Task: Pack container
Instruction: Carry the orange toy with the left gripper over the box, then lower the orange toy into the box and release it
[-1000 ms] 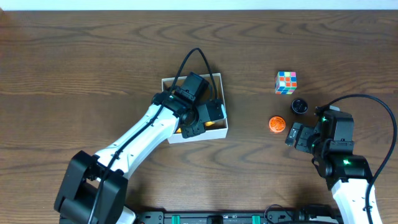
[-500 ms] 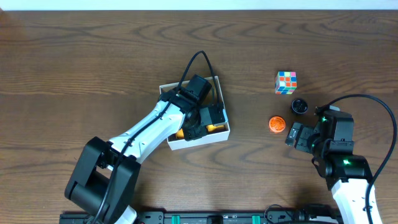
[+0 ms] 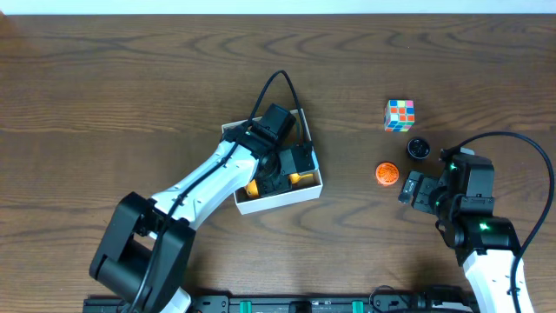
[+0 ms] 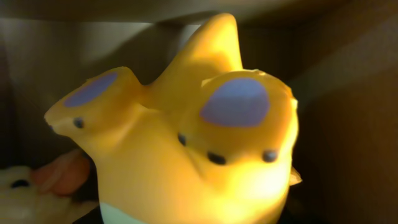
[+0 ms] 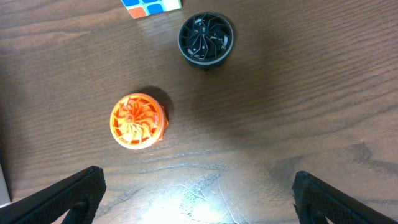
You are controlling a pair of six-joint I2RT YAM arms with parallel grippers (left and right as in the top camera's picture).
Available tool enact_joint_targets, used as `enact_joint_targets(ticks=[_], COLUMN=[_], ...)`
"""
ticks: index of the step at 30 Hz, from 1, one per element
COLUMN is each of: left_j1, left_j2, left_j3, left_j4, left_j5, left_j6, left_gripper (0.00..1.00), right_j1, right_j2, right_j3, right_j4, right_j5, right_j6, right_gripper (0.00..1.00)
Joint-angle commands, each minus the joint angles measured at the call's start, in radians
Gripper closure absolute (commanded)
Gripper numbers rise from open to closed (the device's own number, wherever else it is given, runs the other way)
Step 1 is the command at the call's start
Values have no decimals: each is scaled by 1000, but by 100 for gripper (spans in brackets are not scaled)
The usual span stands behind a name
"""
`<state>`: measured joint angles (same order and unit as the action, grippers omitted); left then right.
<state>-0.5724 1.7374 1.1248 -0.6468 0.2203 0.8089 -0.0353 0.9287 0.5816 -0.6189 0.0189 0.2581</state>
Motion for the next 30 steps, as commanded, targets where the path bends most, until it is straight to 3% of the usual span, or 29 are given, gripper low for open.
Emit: enact_joint_targets(ticks=[1, 3, 6, 12, 30], left_j1=[-2, -2, -2, -2, -2], left_j2=[-54, -76, -113, -153, -136], left_j3=[59, 74, 92, 97, 47], left_j4=[4, 4, 4, -13, -143], left_j5=[-49, -79, -94, -88, 69], left_j6=[2, -2, -2, -71, -82], left_gripper=[43, 32, 27, 27, 35], right_j1=[-7, -7, -7, -7, -7], right_j2=[1, 1, 1, 1, 1], right_j3=[23, 23, 23, 23, 23], right_j4=[-2, -2, -2, -1, -1], right_j5=[8, 8, 8, 19, 23], right_j6=[-13, -13, -13, -13, -13], right_gripper=[1, 1, 1, 1, 1])
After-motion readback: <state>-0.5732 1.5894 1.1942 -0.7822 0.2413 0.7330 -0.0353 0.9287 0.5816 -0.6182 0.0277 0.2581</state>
